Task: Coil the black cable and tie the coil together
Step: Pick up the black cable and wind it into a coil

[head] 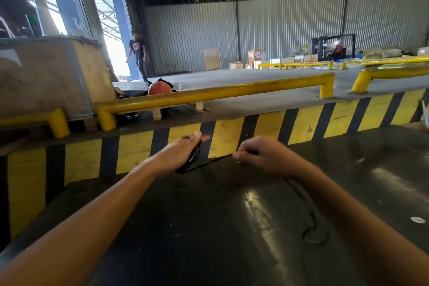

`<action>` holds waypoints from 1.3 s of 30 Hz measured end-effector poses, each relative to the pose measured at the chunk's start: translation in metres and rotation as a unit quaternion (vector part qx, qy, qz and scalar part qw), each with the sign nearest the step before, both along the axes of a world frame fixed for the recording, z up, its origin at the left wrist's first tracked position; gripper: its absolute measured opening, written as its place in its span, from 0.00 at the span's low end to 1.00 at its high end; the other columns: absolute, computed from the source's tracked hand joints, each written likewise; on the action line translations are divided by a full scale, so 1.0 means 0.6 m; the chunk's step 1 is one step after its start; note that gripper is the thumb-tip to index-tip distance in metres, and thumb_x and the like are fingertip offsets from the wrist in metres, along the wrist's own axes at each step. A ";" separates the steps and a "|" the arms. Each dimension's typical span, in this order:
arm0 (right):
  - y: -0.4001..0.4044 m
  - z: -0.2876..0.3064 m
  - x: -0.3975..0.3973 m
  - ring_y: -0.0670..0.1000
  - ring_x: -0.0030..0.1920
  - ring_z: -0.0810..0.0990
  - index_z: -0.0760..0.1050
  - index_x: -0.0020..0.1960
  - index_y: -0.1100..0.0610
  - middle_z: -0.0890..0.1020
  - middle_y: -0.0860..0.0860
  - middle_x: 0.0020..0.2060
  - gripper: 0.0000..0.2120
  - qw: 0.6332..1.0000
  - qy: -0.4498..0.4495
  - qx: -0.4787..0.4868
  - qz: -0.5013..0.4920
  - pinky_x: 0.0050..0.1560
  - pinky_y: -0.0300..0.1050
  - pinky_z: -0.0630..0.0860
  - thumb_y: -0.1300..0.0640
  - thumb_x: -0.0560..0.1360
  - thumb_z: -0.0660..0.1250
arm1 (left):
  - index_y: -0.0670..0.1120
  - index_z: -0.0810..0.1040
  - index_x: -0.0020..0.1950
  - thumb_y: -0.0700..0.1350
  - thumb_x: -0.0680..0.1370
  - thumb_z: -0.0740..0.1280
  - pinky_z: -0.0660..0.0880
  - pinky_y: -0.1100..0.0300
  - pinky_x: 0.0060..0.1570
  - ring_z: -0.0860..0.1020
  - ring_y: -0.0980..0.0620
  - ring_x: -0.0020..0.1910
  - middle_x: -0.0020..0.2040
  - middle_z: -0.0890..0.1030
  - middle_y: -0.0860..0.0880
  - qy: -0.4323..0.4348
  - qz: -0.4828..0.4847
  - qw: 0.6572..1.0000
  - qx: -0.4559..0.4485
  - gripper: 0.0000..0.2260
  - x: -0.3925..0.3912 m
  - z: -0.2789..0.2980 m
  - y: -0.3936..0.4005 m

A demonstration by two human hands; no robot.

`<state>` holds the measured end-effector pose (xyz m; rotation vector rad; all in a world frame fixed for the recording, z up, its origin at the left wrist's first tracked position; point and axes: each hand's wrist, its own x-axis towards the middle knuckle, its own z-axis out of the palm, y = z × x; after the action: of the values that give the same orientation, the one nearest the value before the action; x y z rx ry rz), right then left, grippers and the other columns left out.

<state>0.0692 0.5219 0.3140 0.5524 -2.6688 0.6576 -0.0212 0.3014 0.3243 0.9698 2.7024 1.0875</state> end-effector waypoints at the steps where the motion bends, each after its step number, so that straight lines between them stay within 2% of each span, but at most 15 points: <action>1: 0.014 0.014 0.001 0.43 0.33 0.76 0.80 0.46 0.57 0.81 0.49 0.36 0.11 1.000 0.019 -0.017 -0.010 0.35 0.33 0.70 0.51 0.76 0.64 | 0.57 0.69 0.68 0.63 0.78 0.43 0.67 0.58 0.51 0.76 0.53 0.56 0.55 0.77 0.53 -0.015 -0.008 0.997 -0.078 0.25 0.002 -0.008 -0.004; 3: 0.033 0.034 -0.002 0.41 0.31 0.76 0.81 0.44 0.58 0.80 0.47 0.33 0.10 0.996 0.062 -0.056 -0.029 0.32 0.32 0.70 0.51 0.74 0.67 | 0.55 0.72 0.66 0.68 0.73 0.43 0.69 0.62 0.44 0.77 0.56 0.48 0.52 0.79 0.52 -0.065 -0.035 0.983 -0.169 0.31 0.013 -0.025 -0.005; 5: 0.039 0.040 -0.011 0.39 0.31 0.75 0.81 0.43 0.56 0.77 0.42 0.30 0.10 0.989 0.107 -0.086 -0.060 0.31 0.30 0.70 0.50 0.73 0.68 | 0.62 0.71 0.65 0.69 0.72 0.45 0.71 0.61 0.47 0.75 0.54 0.56 0.62 0.75 0.49 -0.163 -0.099 0.971 -0.144 0.28 0.027 -0.034 0.001; 7: 0.036 0.033 -0.023 0.41 0.29 0.74 0.80 0.43 0.55 0.76 0.43 0.29 0.10 0.979 0.133 -0.115 -0.104 0.29 0.31 0.67 0.49 0.75 0.67 | 0.68 0.71 0.62 0.68 0.73 0.48 0.74 0.56 0.52 0.73 0.53 0.62 0.66 0.72 0.55 -0.281 -0.175 0.942 -0.048 0.21 0.043 -0.028 0.009; 10: 0.020 0.003 -0.032 0.45 0.30 0.74 0.77 0.42 0.53 0.77 0.48 0.31 0.10 0.976 0.097 -0.153 -0.120 0.30 0.38 0.68 0.51 0.79 0.60 | 0.64 0.72 0.65 0.66 0.75 0.50 0.76 0.47 0.55 0.73 0.48 0.65 0.67 0.75 0.52 -0.381 -0.252 0.881 0.128 0.22 0.058 0.003 0.020; 12: -0.008 -0.027 -0.028 0.50 0.34 0.79 0.75 0.42 0.53 0.81 0.52 0.35 0.11 0.981 0.028 -0.179 -0.070 0.33 0.45 0.75 0.56 0.80 0.57 | 0.60 0.71 0.67 0.64 0.77 0.49 0.76 0.42 0.56 0.72 0.45 0.66 0.68 0.75 0.49 -0.407 -0.277 0.834 0.247 0.23 0.063 0.026 0.031; 16: -0.090 -0.091 -0.003 0.38 0.32 0.77 0.72 0.44 0.44 0.76 0.44 0.33 0.11 0.982 -0.051 -0.177 0.051 0.31 0.34 0.72 0.54 0.80 0.55 | 0.59 0.72 0.66 0.63 0.76 0.51 0.75 0.38 0.53 0.72 0.46 0.66 0.65 0.77 0.47 -0.381 -0.248 0.800 0.392 0.23 0.062 0.037 0.050; 18: -0.110 -0.106 0.008 0.40 0.31 0.75 0.73 0.47 0.48 0.76 0.45 0.34 0.08 0.986 -0.064 -0.136 0.079 0.32 0.35 0.71 0.51 0.81 0.55 | 0.60 0.72 0.66 0.62 0.77 0.50 0.66 0.35 0.60 0.66 0.47 0.70 0.67 0.74 0.48 -0.330 -0.205 0.817 0.426 0.22 0.054 0.032 0.051; 21: -0.097 -0.081 0.015 0.39 0.32 0.73 0.71 0.44 0.48 0.73 0.44 0.33 0.08 0.993 -0.061 -0.041 0.088 0.35 0.34 0.69 0.51 0.80 0.57 | 0.63 0.70 0.66 0.63 0.77 0.49 0.54 0.43 0.67 0.58 0.48 0.74 0.73 0.65 0.48 -0.207 -0.141 0.895 0.368 0.21 0.042 0.025 0.039; 26: -0.024 0.031 0.012 0.46 0.31 0.76 0.74 0.38 0.48 0.78 0.48 0.31 0.10 0.999 0.027 0.000 0.036 0.34 0.39 0.71 0.50 0.78 0.61 | 0.80 0.68 0.51 0.71 0.71 0.48 0.66 0.59 0.51 0.70 0.55 0.58 0.64 0.70 0.54 -0.059 -0.087 0.993 0.050 0.14 0.043 0.009 0.012; 29: 0.011 0.059 0.002 0.50 0.33 0.78 0.81 0.40 0.56 0.81 0.51 0.32 0.12 0.997 0.070 -0.029 0.017 0.34 0.43 0.74 0.49 0.73 0.67 | 0.67 0.73 0.59 0.71 0.72 0.49 0.70 0.59 0.47 0.75 0.49 0.53 0.58 0.77 0.48 -0.084 -0.064 0.994 -0.034 0.23 0.047 -0.005 0.010; 31: 0.021 0.056 -0.013 0.50 0.33 0.77 0.82 0.41 0.59 0.81 0.51 0.32 0.14 0.996 0.075 -0.046 -0.002 0.35 0.47 0.74 0.47 0.71 0.69 | 0.60 0.71 0.65 0.70 0.72 0.50 0.69 0.59 0.50 0.73 0.51 0.60 0.64 0.73 0.48 -0.200 -0.112 0.973 -0.019 0.27 0.054 -0.006 0.014; 34: 0.022 0.032 -0.027 0.53 0.30 0.73 0.80 0.39 0.58 0.77 0.52 0.29 0.16 0.990 0.087 -0.108 -0.011 0.32 0.50 0.70 0.45 0.71 0.68 | 0.67 0.73 0.62 0.66 0.75 0.51 0.74 0.51 0.55 0.72 0.51 0.65 0.67 0.72 0.53 -0.341 -0.202 0.918 0.024 0.19 0.077 0.009 0.018; 37: 0.005 -0.003 -0.031 0.59 0.34 0.79 0.78 0.43 0.62 0.81 0.61 0.34 0.14 0.983 0.083 -0.162 0.014 0.37 0.57 0.76 0.51 0.77 0.62 | 0.61 0.73 0.65 0.64 0.75 0.52 0.75 0.41 0.57 0.73 0.44 0.66 0.67 0.75 0.48 -0.435 -0.268 0.845 0.157 0.22 0.089 0.023 0.021; 39: -0.024 -0.035 -0.028 0.53 0.37 0.81 0.78 0.45 0.57 0.82 0.58 0.37 0.12 0.979 0.055 -0.193 0.042 0.40 0.51 0.79 0.57 0.80 0.57 | 0.57 0.71 0.68 0.62 0.77 0.50 0.73 0.37 0.58 0.71 0.41 0.67 0.68 0.74 0.45 -0.446 -0.302 0.798 0.272 0.24 0.092 0.041 0.024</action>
<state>0.0524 0.5074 0.2928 0.5728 -2.3386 1.1028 0.0338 0.3158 0.3490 0.9160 1.2270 1.6165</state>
